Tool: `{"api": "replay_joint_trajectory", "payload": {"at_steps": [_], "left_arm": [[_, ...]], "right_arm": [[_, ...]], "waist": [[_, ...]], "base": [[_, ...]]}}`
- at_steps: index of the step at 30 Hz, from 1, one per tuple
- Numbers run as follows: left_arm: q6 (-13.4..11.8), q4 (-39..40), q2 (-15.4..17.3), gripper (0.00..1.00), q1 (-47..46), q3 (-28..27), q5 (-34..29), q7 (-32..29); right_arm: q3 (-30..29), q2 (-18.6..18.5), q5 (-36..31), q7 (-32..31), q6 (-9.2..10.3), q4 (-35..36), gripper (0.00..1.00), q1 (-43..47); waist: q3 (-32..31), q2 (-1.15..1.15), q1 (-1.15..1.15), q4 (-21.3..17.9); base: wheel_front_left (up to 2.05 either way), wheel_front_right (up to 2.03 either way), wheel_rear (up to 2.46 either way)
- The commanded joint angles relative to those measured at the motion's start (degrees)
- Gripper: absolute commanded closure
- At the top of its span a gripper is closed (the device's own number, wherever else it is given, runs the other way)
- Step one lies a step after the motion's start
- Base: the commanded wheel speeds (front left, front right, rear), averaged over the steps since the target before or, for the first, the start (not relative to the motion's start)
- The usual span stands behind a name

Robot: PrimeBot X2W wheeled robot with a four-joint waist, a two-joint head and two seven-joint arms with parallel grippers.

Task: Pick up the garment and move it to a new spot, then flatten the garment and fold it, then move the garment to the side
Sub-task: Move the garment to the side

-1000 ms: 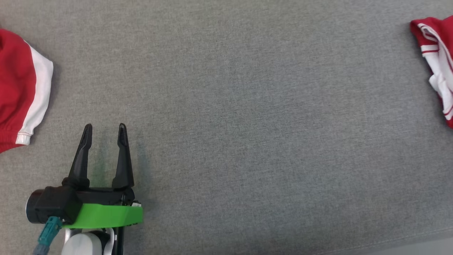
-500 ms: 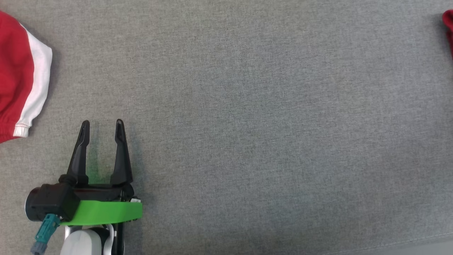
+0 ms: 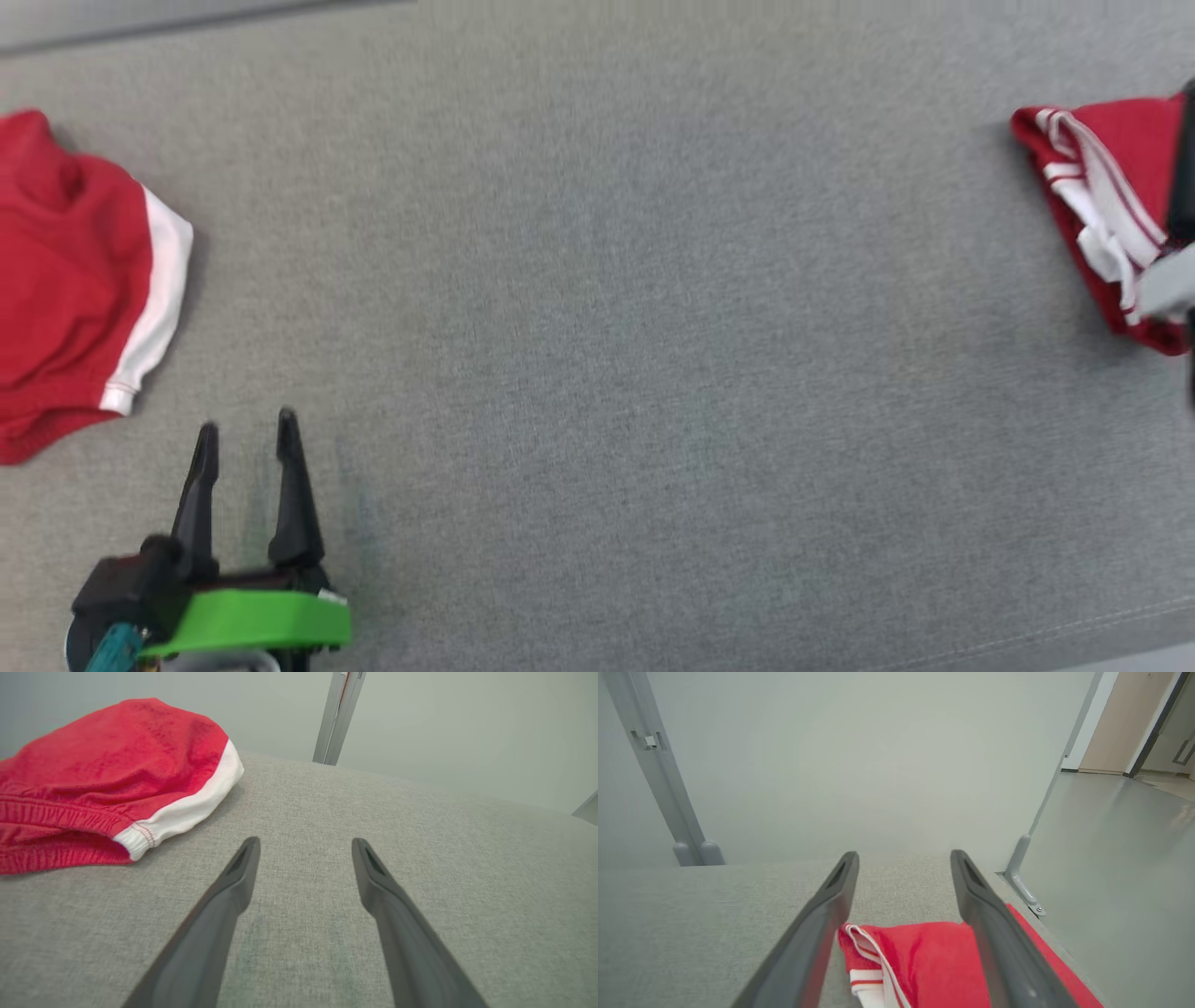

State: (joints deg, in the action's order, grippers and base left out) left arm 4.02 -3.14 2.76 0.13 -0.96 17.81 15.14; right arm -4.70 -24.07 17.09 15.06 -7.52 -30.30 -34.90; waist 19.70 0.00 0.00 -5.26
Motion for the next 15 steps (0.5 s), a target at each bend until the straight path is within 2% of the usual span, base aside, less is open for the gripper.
{"api": "replay_joint_trajectory", "payload": {"at_steps": [1,4,8,15], "left_arm": [[-0.5,-0.7,0.3,0.00,1.9,-0.8,0.5,0.0],[-0.1,-2.4,0.2,0.00,4.0,-1.5,1.0,0.0],[0.1,-4.1,0.3,0.00,6.6,-2.1,1.6,0.0],[0.7,-6.1,0.2,0.00,8.7,-2.0,1.5,0.0]], "right_arm": [[-0.9,2.3,-2.4,0.1,0.06,4.2,0.00,4.4],[-2.4,9.4,-5.4,0.1,0.06,12.2,0.00,13.9],[-2.3,15.5,-8.3,0.1,0.06,18.0,0.00,23.4],[-3.6,20.4,-10.4,0.1,0.03,21.5,0.00,34.7]], "waist": [[-9.8,0.00,0.00,-1.3],[-13.4,0.00,0.00,-1.0],[-17.0,0.00,0.00,-0.2],[-19.5,0.00,0.00,1.8]], "base": [[0.00,0.00,0.00],[0.00,0.00,0.00],[0.00,0.00,0.00],[0.00,0.00,0.00]]}}
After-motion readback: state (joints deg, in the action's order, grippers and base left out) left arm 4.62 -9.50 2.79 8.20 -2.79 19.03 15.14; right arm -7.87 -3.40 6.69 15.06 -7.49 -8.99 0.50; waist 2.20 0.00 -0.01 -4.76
